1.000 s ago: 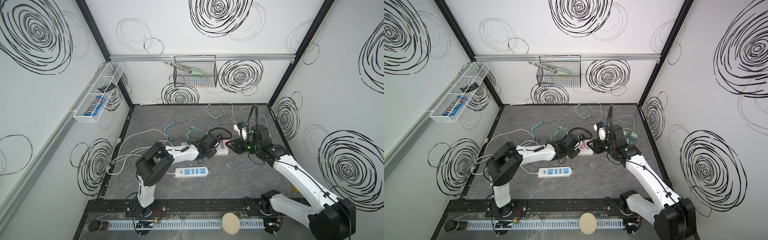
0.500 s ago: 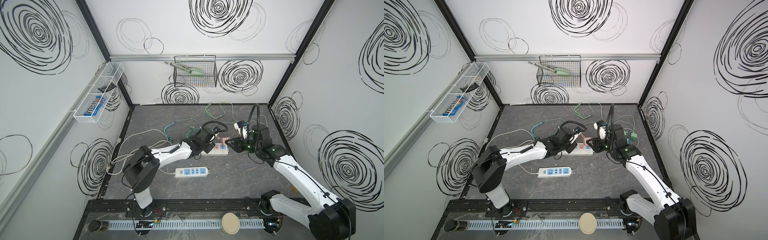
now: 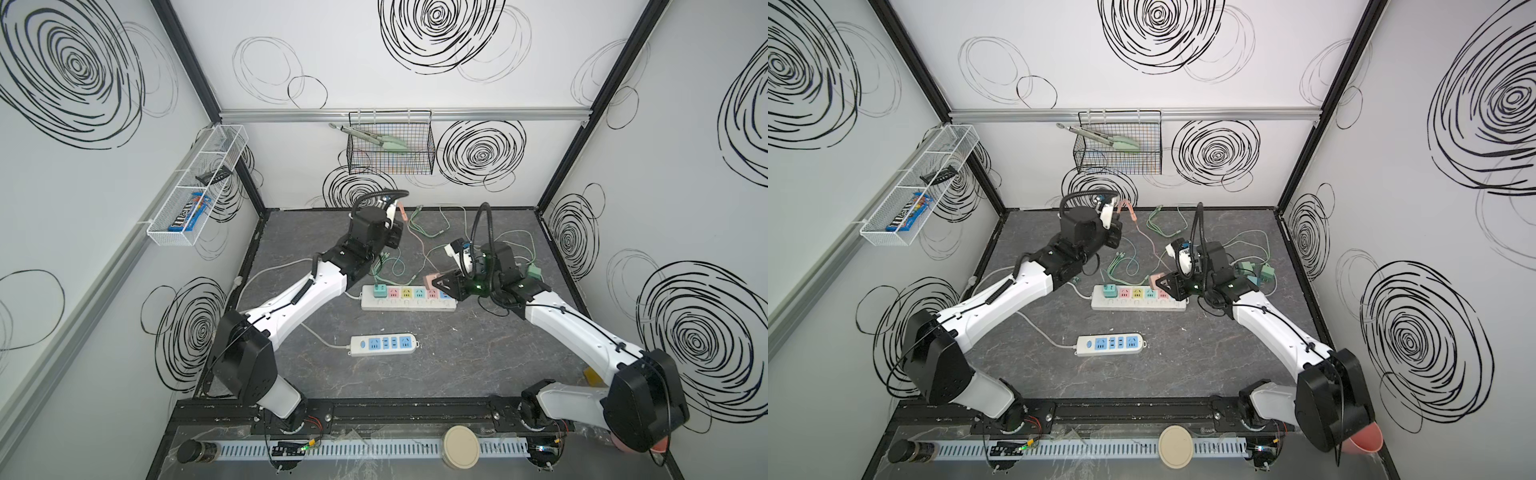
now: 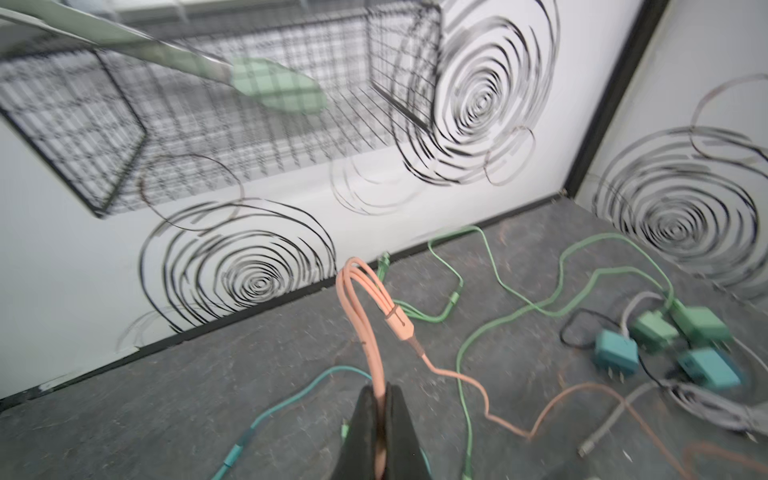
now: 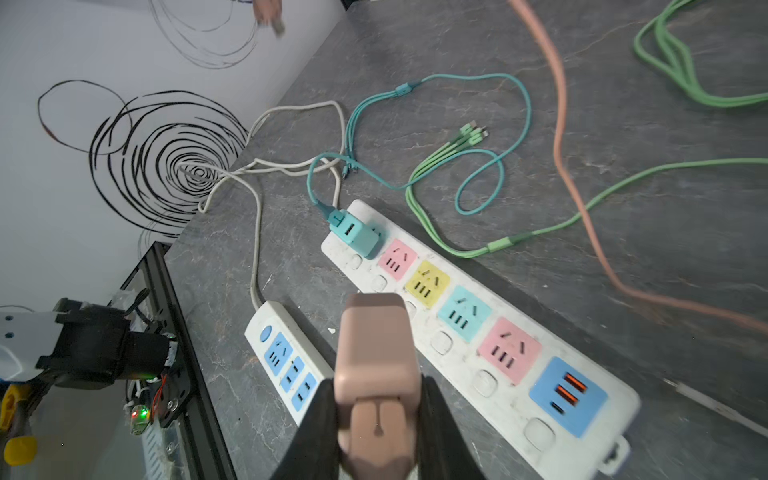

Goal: Insert the plug
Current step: 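Raise the peach cable with the left gripper while the right carries the charger, then lower and press the peach charger into the pink socket with the right gripper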

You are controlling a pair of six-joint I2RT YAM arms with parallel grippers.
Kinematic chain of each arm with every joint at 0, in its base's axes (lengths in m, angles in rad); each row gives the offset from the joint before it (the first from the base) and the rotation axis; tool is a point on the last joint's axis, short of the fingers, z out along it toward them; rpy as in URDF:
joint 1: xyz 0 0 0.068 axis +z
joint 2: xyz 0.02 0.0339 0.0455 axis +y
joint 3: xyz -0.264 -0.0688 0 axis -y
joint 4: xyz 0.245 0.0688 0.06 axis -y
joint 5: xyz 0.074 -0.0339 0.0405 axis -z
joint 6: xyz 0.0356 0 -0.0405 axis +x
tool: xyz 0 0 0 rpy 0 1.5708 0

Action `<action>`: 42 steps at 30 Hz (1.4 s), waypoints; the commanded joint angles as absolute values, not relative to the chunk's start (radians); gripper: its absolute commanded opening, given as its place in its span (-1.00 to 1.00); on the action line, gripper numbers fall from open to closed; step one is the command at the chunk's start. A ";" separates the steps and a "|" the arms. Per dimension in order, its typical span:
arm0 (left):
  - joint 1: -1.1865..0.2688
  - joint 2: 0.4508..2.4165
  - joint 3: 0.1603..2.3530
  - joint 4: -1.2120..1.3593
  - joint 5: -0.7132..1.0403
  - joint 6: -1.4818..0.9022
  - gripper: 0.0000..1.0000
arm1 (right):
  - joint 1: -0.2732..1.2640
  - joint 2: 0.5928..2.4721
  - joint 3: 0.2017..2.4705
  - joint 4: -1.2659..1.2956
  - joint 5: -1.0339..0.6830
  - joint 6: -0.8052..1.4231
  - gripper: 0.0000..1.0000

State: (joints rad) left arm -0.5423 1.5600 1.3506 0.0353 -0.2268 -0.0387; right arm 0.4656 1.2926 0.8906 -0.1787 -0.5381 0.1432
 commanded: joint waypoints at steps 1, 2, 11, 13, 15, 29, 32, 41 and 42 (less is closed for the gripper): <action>-0.435 1.571 1.449 0.113 -0.202 -0.119 -1.00 | 0.512 1.364 0.974 -0.136 -0.550 -0.009 -0.99; -0.402 1.577 1.475 0.117 -0.214 -0.131 -1.00 | 0.521 1.393 0.991 -0.140 -0.558 -0.044 -0.99; -0.100 1.666 1.564 -0.009 -0.213 -0.216 -1.00 | 0.574 1.733 1.293 -0.565 -0.528 -0.510 -0.96; -0.065 1.679 1.527 0.008 -0.174 -0.228 -1.00 | 0.583 1.808 1.372 -0.669 -0.484 -0.598 -0.97; -0.050 1.697 1.509 0.020 -0.163 -0.237 -1.00 | 0.589 1.907 1.497 -0.783 -0.451 -0.654 -0.96; 0.071 1.669 1.408 -0.023 -0.164 -0.283 -1.00 | 0.649 2.155 1.911 -1.040 -0.315 -0.761 -1.00; 0.081 1.649 1.382 -0.034 -0.203 -0.255 -1.00 | 0.668 2.157 1.923 -1.047 -0.286 -0.773 -1.00; 0.074 1.660 1.394 -0.069 -0.218 -0.219 -1.00 | 0.723 2.206 2.000 -1.105 -0.201 -0.790 -1.00; 0.074 1.660 1.395 -0.069 -0.212 -0.220 -1.00 | 0.728 2.207 2.003 -1.106 -0.200 -0.793 -1.00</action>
State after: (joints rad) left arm 0.0746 1.6867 1.3865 -0.0853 -0.2173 -0.2295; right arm 0.7109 2.1963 1.9690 -1.0397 -0.2192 -0.7574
